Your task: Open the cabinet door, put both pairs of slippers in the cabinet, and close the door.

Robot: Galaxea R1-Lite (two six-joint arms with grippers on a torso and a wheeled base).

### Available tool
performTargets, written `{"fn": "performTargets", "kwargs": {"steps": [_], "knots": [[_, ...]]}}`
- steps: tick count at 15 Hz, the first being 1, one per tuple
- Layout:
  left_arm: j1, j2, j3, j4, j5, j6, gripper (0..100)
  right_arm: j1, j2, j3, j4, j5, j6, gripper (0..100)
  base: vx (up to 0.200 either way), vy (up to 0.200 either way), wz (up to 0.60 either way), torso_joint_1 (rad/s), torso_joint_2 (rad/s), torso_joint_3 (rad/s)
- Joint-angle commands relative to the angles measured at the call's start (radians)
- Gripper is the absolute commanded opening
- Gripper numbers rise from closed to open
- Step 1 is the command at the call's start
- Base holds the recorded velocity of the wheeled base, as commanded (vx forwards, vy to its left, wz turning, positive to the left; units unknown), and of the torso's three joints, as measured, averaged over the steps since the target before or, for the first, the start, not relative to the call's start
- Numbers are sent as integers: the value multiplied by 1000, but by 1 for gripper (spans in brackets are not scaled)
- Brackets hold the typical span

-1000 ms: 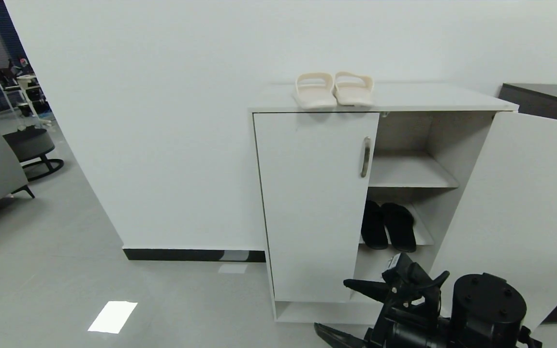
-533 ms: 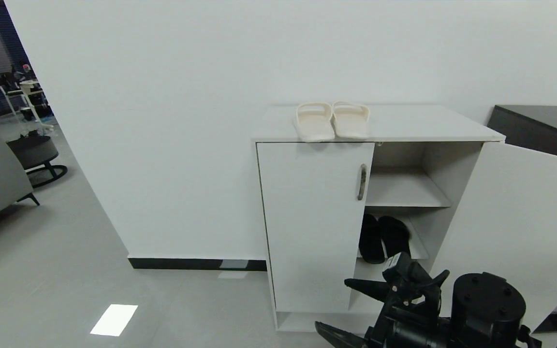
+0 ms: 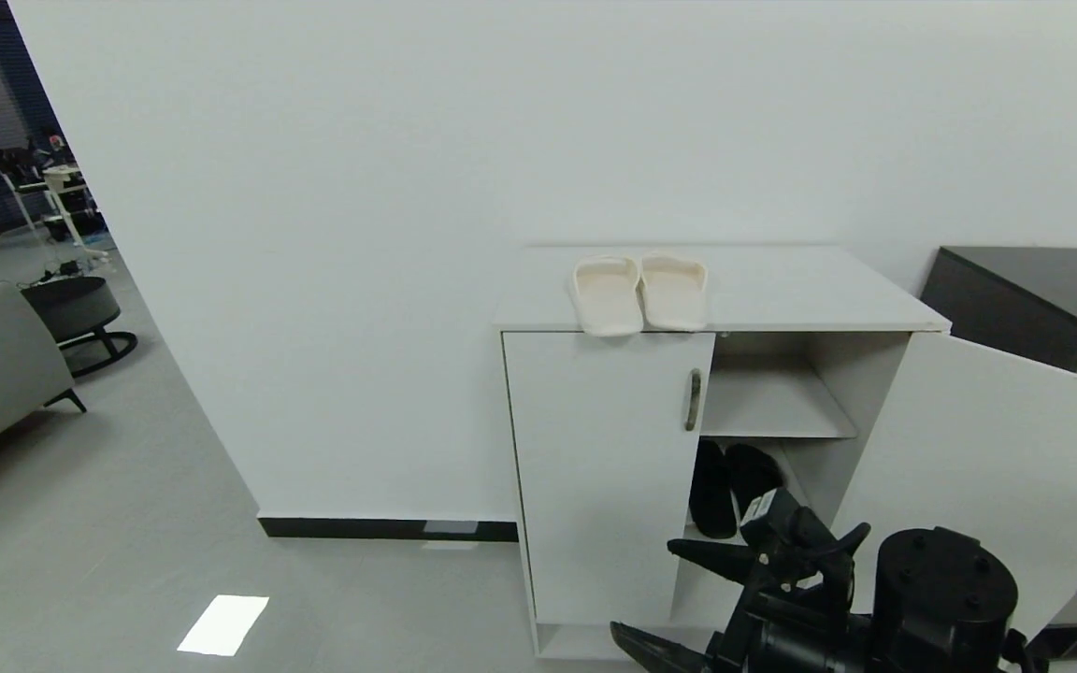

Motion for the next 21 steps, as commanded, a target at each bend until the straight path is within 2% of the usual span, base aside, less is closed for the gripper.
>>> {"fn": "performTargets", "kwargs": {"steps": [1, 7, 10, 11, 12, 14, 15, 16, 18, 19, 21], "knots": [[0, 1, 0, 0, 0, 0, 0, 0, 2, 4, 0, 1, -1, 100, 0, 0, 0, 246, -525, -286], [0, 1, 0, 0, 0, 0, 0, 4, 2, 25, 0, 1, -7, 100, 0, 0, 0, 259, -553, -295], [0, 1, 0, 0, 3, -3, 0, 33, -7, 130, -28, 2, -175, 100, 0, 0, 0, 286, -600, -310], [0, 1, 0, 0, 5, -6, 0, 39, -26, 136, -28, -6, -192, 100, 0, 0, 0, 281, -583, -295], [0, 1, 0, 0, 3, -6, 0, 40, -43, 122, -28, -7, -186, 100, 0, 0, 0, 129, -330, -154], [0, 1, 0, 0, 3, -6, 0, 42, -53, 25, -12, -107, -183, 100, 0, 0, 0, 23, -43, -23], [0, 1, 0, 0, 3, -3, 0, 56, -58, -223, 291, -492, -134, 100, 0, 0, 0, 0, 0, 0], [0, 1, 0, 0, 3, 4, 0, 88, -84, -401, 567, -650, 18, 100, 0, 0, 0, 0, 0, 0], [0, 1, 0, 0, 3, 10, 0, 103, -121, -637, 1034, -822, 202, 100, 0, 0, 0, 0, 0, 0], [0, 1, 0, 0, 2, 9, 0, 102, -115, -696, 1112, -872, 259, 100, 0, 0, 0, 0, 0, 0], [0, 1, 0, 0, -3, 26, 0, 93, -98, -706, 1109, -888, 266, 100, 0, 0, 0, 0, 0, 0]]}}
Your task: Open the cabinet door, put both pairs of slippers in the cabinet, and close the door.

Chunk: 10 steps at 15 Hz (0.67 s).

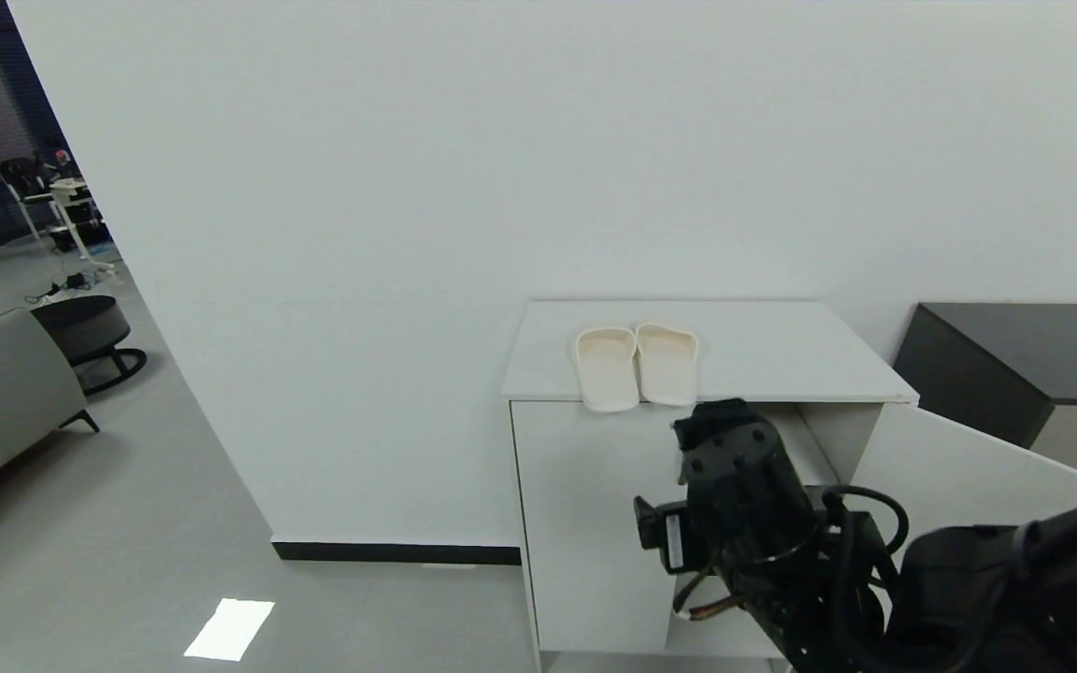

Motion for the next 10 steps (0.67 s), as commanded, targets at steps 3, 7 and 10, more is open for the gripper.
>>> {"fn": "performTargets", "kwargs": {"steps": [3, 7, 10], "knots": [[0, 1, 0, 0, -4, 7, 0, -30, 68, -17, -217, -43, -86, 100, 67, 0, 0, 1, 1, 1], [0, 1, 0, 1, -7, 35, 0, -106, 195, -52, -393, -2, -181, 100, 200, 0, 0, -2, -2, 1], [0, 1, 0, 1, -7, 36, 0, -125, 234, -140, -356, 89, -181, 100, 200, 0, 0, 12, -1, -4]]}}
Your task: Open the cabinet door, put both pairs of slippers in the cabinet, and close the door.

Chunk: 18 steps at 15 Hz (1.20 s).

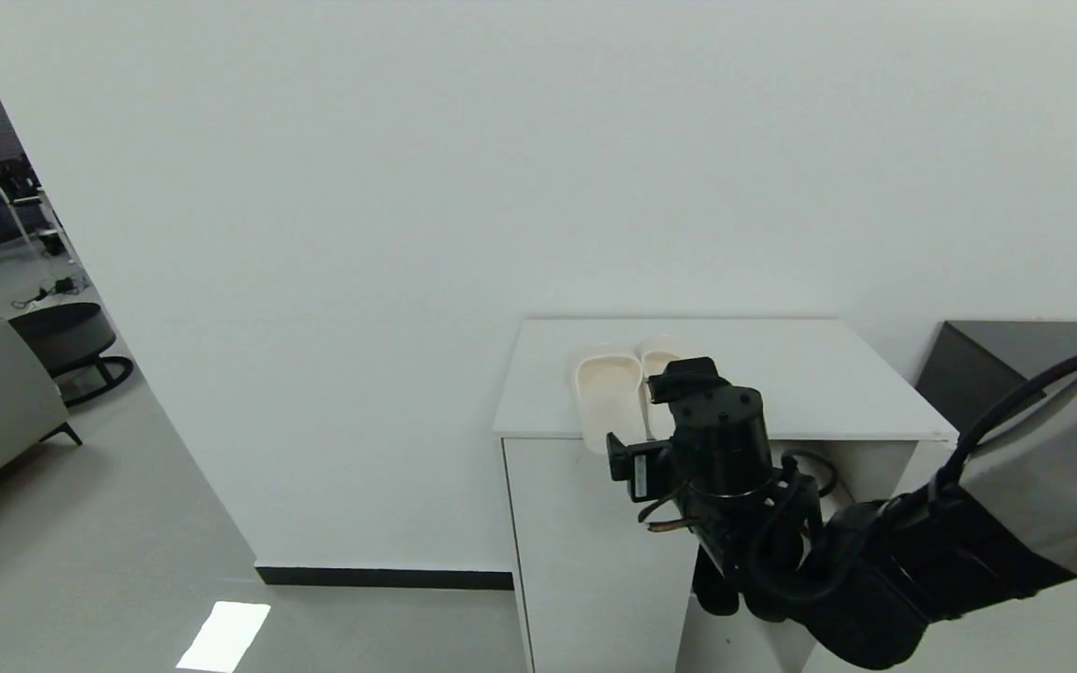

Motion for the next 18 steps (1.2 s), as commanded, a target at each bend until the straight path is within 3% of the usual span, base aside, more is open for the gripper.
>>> {"fn": "performTargets", "kwargs": {"steps": [1, 4, 15, 16, 18], "knots": [[0, 1, 0, 0, 1, 0, 0, -20, 63, -80, 26, 4, -1, 100, 200, 0, 0, 7, 7, 2], [0, 1, 0, 0, 1, 3, 0, -65, 169, -229, 86, 4, -1, 100, 67, 0, 0, 1, 1, -1], [0, 1, 0, 0, 2, -6, 0, -169, 381, -578, 165, 6, -32, 100, 0, 0, 0, 0, 0, 0], [0, 1, 0, 0, 2, -6, 0, -169, 386, -608, 184, 6, -32, 0, 0, 0, 0, 0, 0, 0], [0, 1, 0, 0, 2, -7, 0, -168, 386, -649, 221, 6, -32, 0, 0, 0, 0, 0, 0, 0]]}}
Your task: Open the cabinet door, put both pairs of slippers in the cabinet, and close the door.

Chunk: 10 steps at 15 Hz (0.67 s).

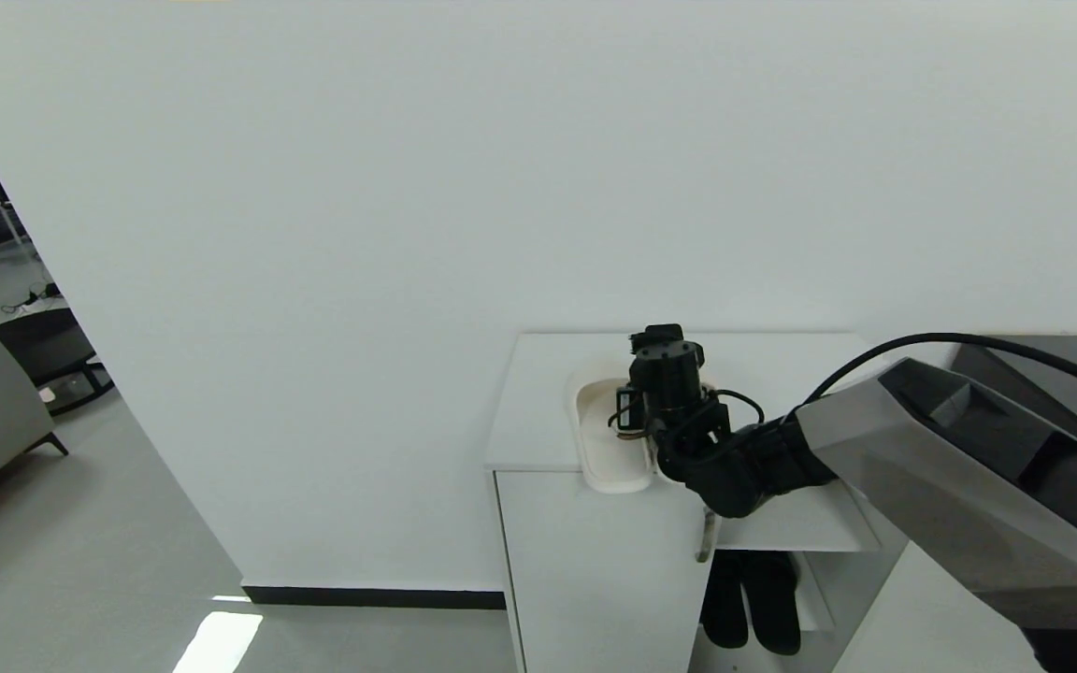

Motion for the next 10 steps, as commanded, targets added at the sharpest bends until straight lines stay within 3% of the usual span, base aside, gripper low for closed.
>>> {"fn": "performTargets", "kwargs": {"steps": [1, 5, 10], "knots": [[0, 1, 0, 0, 0, -1, 0, 1, 13, -42, 17, 0, -1, 0, 0, 0, 0, 0, 0, 0], [0, 1, 0, 0, -1, 1, 0, 26, -55, -13, 19, 30, 28, 0, 0, 0, 0, 0, 0, 0], [0, 1, 0, 0, -1, 1, 0, 124, -359, 347, 6, 184, 96, 0, 0, 0, 0, 0, 0, 0]]}}
